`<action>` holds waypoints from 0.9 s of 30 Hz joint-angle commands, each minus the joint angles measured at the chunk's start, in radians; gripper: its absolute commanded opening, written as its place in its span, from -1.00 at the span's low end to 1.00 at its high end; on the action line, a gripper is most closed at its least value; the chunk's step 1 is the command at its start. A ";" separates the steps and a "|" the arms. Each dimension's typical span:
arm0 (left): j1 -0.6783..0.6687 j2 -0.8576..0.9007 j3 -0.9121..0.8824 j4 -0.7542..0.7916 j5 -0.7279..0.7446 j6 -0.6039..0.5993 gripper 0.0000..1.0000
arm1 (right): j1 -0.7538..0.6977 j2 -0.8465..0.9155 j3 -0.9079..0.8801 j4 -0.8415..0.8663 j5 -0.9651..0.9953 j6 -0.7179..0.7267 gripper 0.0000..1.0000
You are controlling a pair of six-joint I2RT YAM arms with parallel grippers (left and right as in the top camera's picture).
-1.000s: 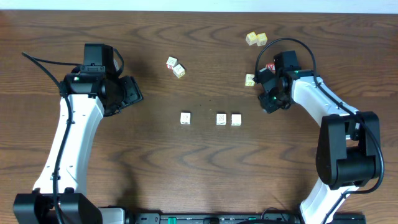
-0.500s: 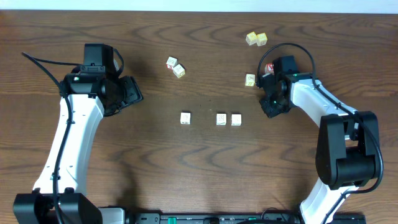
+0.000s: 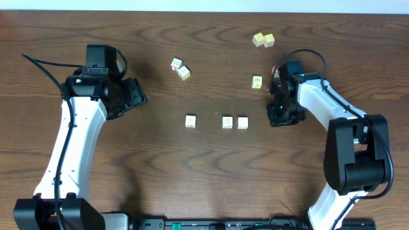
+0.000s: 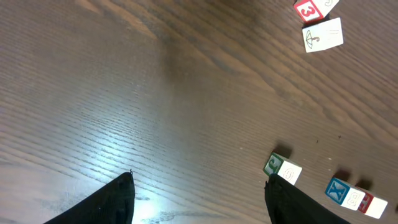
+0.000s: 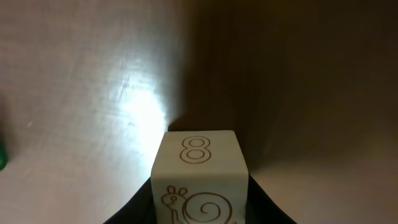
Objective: Lift 4 blocks
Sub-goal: 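Carry the snail block to the right end of the row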
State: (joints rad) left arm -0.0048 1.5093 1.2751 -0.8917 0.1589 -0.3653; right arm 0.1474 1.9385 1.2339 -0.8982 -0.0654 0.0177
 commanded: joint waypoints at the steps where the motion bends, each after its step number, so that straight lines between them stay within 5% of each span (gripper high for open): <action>1: 0.003 0.000 -0.002 0.006 0.009 0.013 0.36 | 0.047 0.014 0.015 -0.030 -0.060 0.202 -0.76; 9: 0.004 0.000 -0.002 0.006 0.009 0.013 0.35 | 0.119 0.014 0.014 0.023 -0.023 0.443 -0.83; 27: 0.003 0.000 -0.002 0.006 0.009 0.013 0.35 | 0.214 0.014 0.014 0.007 0.064 0.494 -0.61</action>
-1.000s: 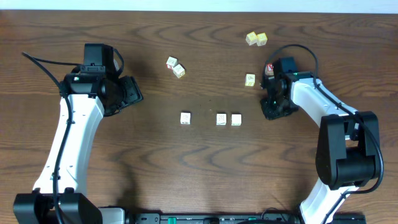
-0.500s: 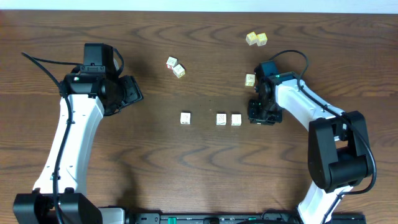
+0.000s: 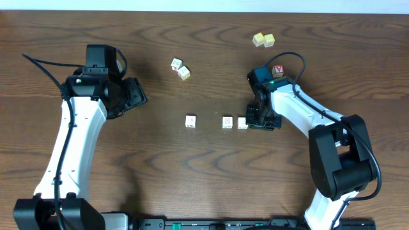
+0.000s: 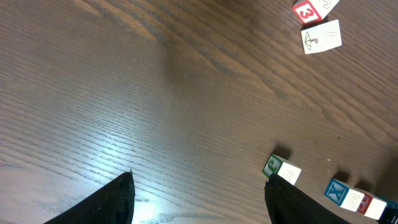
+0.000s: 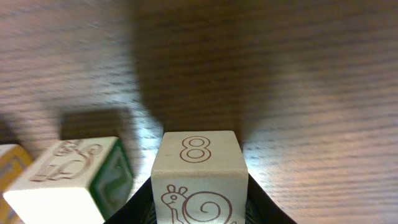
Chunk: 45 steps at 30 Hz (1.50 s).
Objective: Lift 4 blocks
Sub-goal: 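Carry the snail block to the right end of the row, then lower the snail block beside the cat block and release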
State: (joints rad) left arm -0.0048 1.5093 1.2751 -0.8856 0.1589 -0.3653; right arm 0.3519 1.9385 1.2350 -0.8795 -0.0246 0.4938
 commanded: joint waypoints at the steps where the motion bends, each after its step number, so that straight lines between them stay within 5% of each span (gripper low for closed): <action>1: 0.004 0.000 -0.002 0.000 0.009 0.013 0.35 | 0.010 0.014 0.013 -0.015 0.022 0.018 -0.62; 45: 0.003 0.000 -0.002 0.000 0.009 0.013 0.36 | 0.043 0.014 0.012 0.011 0.069 -0.064 -0.32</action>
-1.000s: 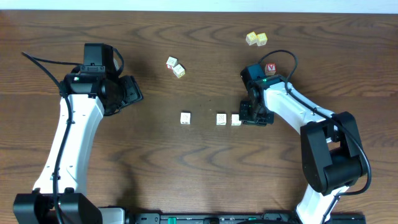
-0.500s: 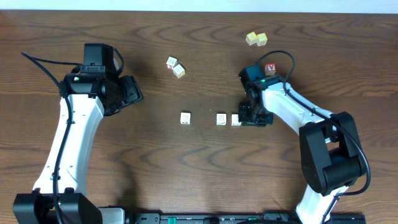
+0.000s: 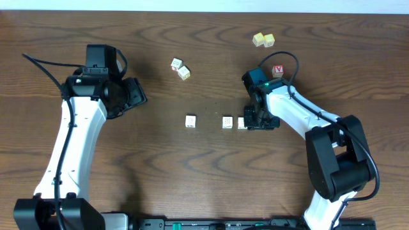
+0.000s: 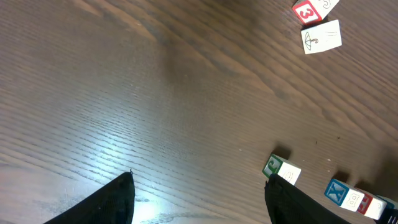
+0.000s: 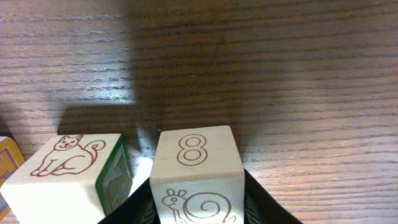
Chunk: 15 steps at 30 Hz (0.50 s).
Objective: Lift 4 blocks
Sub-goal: 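Lower the snail block beside the cat block and release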
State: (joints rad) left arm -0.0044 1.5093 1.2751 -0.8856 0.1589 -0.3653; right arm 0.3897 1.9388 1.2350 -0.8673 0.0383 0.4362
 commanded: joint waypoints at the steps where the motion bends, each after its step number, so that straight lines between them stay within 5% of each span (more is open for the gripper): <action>1: 0.003 0.000 -0.002 0.000 0.009 0.013 0.35 | 0.005 0.014 0.012 -0.003 -0.002 -0.006 -0.33; 15: 0.003 0.000 -0.002 0.000 0.009 0.013 0.35 | 0.005 0.014 0.012 -0.008 -0.021 -0.002 -0.38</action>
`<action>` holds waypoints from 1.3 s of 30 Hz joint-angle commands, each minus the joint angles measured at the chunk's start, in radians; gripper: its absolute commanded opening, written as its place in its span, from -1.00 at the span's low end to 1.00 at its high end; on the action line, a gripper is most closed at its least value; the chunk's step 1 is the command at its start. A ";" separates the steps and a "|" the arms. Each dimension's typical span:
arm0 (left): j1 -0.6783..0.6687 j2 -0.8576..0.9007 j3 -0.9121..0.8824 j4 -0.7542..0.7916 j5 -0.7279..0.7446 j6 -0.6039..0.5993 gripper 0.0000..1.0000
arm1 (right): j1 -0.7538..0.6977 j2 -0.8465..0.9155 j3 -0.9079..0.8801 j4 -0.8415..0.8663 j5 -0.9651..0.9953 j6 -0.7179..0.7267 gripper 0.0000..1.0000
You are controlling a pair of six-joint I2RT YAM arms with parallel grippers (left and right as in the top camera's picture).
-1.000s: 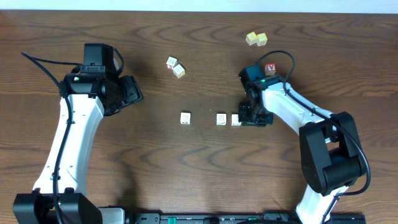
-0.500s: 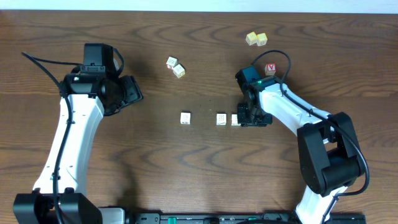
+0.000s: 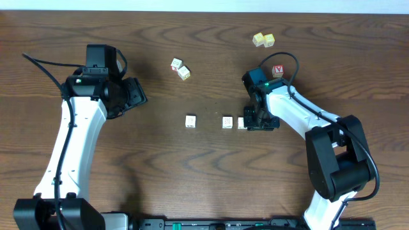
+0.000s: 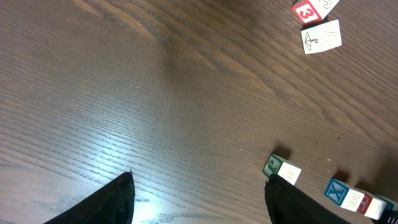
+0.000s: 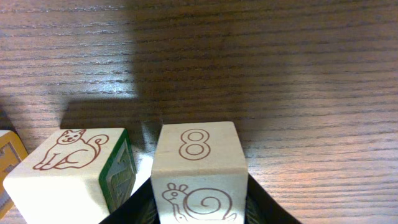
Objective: Lift 4 blocks
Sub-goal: 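Lower the snail block beside the cat block and release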
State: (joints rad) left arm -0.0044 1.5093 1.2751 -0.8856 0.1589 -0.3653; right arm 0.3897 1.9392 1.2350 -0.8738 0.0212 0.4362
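My right gripper is shut on a pale wooden block marked with an 8 and a snail. It holds the block low, right beside a cat block with a green side. Overhead, the right gripper sits at the right end of a row of three blocks: one apart on the left, a second and a third close together. My left gripper is open over bare table, its fingers empty. Whether the 8 block touches the table is not visible.
A red 3 block and an umbrella block lie together at the back. Two yellow blocks sit at the far edge, with a red block behind the right arm. The left wrist view also shows a green block and a blue X block.
Hardly anything differs. The right gripper stays shut on the 8 block beside the cat block, shifted only a trace in the wrist view. The left arm is still.
The right gripper first held the 8 block off to the right of the row, over bare table. Then it stood at the row's right end with the cat block beside it. It has stayed there, lower and closer. The left gripper stayed open throughout.
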 commanded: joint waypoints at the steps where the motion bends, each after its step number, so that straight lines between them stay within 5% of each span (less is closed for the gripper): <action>1: 0.003 0.000 -0.002 0.000 0.009 0.013 0.35 | 0.005 0.013 0.012 -0.002 -0.003 0.006 -0.42; 21: 0.003 0.000 -0.002 0.000 0.009 0.013 0.36 | 0.005 0.013 0.013 -0.009 -0.008 0.072 -0.44; 27: 0.003 0.000 -0.002 0.000 0.009 0.013 0.36 | 0.005 0.013 0.013 -0.010 -0.011 0.072 -0.22; 39: 0.003 0.000 -0.002 0.000 0.009 0.013 0.36 | -0.025 0.013 0.082 -0.087 -0.011 0.010 -0.10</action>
State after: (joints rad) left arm -0.0044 1.5093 1.2751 -0.8856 0.1589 -0.3653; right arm 0.3836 1.9404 1.2602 -0.9348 0.0124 0.4835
